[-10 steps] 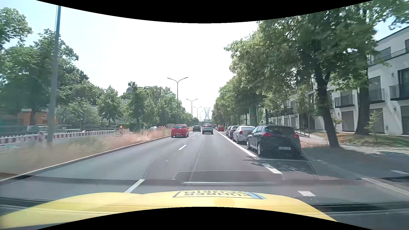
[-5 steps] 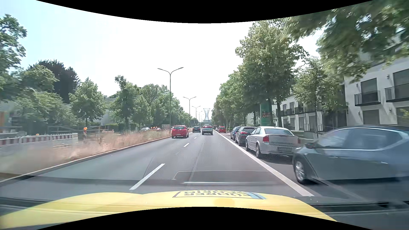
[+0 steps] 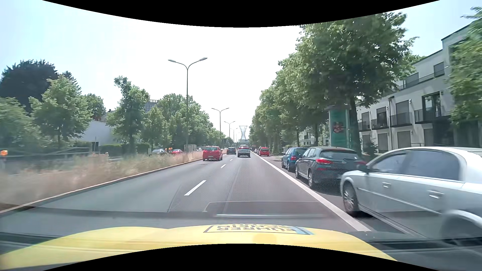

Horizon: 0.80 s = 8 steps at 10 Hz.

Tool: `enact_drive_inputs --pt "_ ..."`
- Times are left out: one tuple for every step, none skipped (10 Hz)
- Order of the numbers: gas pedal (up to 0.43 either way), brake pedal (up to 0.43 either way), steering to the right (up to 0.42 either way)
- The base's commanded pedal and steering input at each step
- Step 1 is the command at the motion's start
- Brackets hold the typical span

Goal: Follow the waypoints while adhering to traffic rules and regulations

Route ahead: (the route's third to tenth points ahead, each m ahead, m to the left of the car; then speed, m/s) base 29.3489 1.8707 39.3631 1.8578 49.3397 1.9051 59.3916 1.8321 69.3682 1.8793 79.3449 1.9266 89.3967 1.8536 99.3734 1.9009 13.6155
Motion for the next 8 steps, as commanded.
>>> enact_drive_inputs --pt "0.067 0.000 0.000" --pt "0.067 0.000 0.000" --pt "0.067 0.000 0.000" --pt "0.067 0.000 0.000" --pt "0.067 0.000 0.000" --pt "0.067 0.000 0.000" --pt "0.067 0.000 0.000" --pt "0.067 0.000 0.000"
